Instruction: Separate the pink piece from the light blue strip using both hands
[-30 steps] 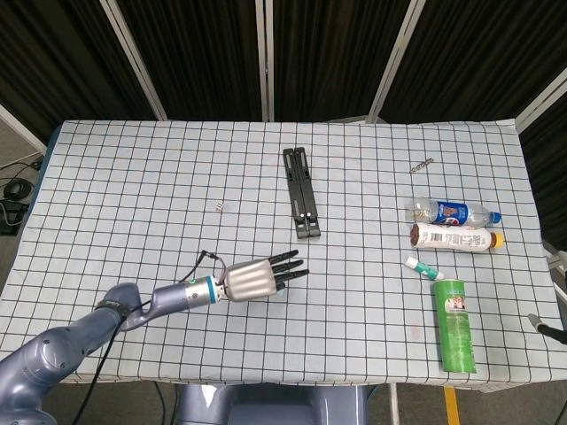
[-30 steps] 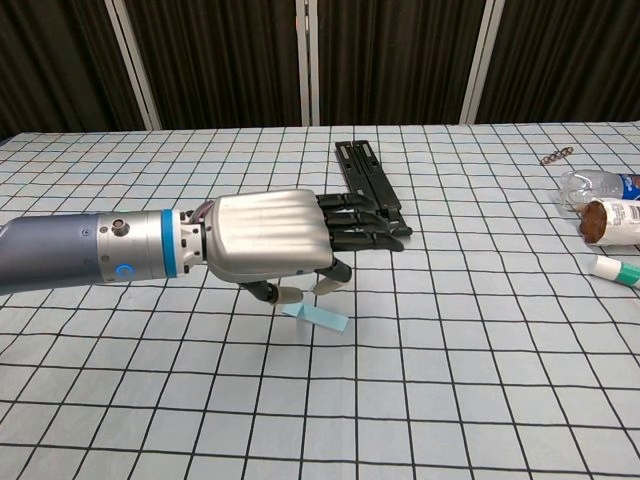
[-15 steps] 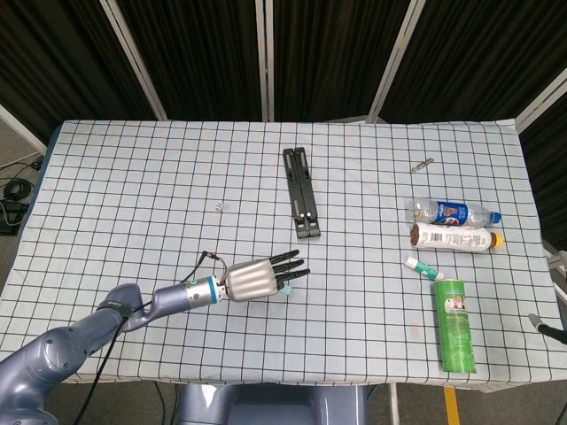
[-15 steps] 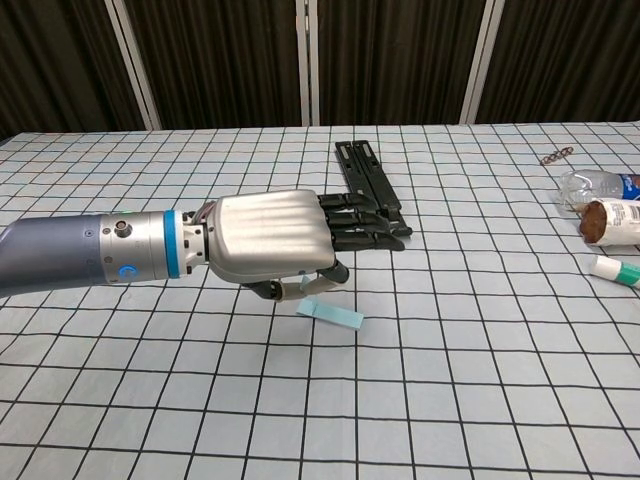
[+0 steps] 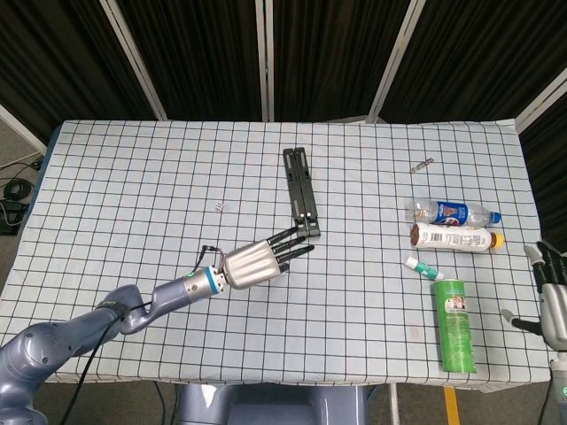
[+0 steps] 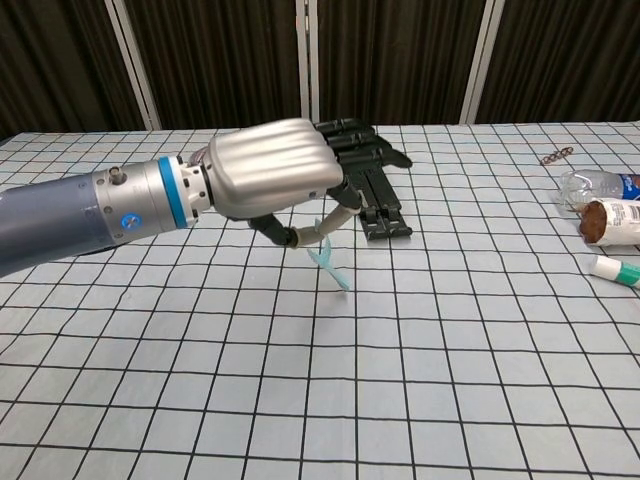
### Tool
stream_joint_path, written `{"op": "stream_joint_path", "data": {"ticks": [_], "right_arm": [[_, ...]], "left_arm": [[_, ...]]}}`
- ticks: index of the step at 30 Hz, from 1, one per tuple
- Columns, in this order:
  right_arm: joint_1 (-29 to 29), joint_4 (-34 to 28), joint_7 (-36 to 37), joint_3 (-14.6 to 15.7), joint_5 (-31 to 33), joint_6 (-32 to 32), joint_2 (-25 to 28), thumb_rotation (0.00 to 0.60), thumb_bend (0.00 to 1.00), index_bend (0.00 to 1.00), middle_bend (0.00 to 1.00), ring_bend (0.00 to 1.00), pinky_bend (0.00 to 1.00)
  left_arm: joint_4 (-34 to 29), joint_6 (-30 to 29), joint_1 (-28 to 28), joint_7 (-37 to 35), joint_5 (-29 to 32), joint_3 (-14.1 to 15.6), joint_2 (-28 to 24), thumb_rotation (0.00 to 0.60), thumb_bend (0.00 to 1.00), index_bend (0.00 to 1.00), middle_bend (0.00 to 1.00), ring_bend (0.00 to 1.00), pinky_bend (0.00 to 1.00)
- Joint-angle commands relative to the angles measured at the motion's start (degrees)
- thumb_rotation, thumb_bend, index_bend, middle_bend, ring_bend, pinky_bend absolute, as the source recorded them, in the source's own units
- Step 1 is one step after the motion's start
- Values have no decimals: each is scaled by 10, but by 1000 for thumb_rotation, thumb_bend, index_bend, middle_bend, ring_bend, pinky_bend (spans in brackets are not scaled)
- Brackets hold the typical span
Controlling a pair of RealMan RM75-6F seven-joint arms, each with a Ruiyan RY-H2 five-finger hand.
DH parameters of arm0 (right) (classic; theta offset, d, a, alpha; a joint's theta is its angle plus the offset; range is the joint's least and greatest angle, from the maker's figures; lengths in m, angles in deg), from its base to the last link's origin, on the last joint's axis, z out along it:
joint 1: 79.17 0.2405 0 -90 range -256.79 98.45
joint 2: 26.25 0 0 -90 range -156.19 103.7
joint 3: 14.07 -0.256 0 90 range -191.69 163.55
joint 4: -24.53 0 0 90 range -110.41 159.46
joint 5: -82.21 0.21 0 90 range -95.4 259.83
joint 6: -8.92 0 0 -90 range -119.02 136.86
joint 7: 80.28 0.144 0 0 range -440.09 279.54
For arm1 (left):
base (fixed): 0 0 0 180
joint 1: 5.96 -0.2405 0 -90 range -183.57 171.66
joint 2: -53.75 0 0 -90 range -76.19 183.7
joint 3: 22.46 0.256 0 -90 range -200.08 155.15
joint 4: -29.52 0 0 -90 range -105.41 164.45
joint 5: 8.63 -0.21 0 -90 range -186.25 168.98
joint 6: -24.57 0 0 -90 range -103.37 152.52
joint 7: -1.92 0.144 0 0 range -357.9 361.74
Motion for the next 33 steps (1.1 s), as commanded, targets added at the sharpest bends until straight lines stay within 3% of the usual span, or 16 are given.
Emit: {"op": "stream_joint_path", "data": {"ticks": [1, 7, 15, 20, 33], "right_arm": [[58, -5, 50, -13, -26, 70, 0, 600, 0, 88, 0, 0, 0], [134, -41, 67, -28, 8, 185, -5, 600, 0, 183, 0, 0, 0], [202, -71, 64, -55, 86, 266, -44, 600, 4, 250, 0, 0, 0], [250, -75, 65, -82, 163, 298, -92, 600, 33, 286, 0, 0, 0], [313, -41, -9, -95, 267, 271, -182, 600, 101, 342, 0, 0, 0]], "left_arm": [[-173, 102, 5, 118, 117, -77, -74, 600, 516, 888, 0, 0, 0], [-339, 163, 5, 288, 299, -163, -125, 600, 517, 889, 0, 0, 0], [-433, 147, 41, 438, 497, -221, -135, 600, 546, 891, 0, 0, 0], [-445, 124, 78, 475, 577, -246, -120, 600, 547, 891, 0, 0, 0], [-415, 96, 129, 471, 674, -259, -79, 600, 548, 891, 0, 0, 0]]}}
